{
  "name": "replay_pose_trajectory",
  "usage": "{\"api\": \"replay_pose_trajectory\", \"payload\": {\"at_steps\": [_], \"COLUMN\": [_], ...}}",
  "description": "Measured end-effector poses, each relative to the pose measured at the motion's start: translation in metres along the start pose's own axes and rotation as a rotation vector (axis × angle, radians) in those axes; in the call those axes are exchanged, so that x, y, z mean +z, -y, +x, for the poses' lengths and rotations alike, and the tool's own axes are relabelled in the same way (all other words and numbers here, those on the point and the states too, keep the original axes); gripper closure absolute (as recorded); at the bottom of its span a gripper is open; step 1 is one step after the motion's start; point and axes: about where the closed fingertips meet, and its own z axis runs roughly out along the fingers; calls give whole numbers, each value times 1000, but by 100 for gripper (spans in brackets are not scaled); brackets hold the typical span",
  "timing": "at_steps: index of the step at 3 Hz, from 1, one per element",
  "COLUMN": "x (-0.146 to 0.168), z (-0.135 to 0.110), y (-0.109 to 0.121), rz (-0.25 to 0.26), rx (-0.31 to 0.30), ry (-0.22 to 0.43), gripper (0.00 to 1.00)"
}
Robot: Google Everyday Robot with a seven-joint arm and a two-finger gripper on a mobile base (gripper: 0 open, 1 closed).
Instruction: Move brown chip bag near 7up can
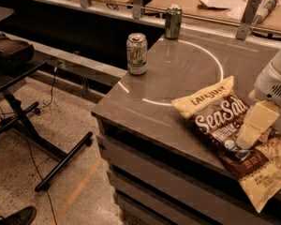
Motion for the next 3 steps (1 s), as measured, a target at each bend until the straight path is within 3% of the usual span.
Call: {"api": "replay_pose_trajectory", "payload": {"at_steps": [1,2,3], "x": [2,4,2], "z": [3,5,5], "y": [-9,-16,-20], "rz": [-14,-22,-19], "rx": [17,26,25], "ry": [13,25,46], "gripper": [18,49,74]}}
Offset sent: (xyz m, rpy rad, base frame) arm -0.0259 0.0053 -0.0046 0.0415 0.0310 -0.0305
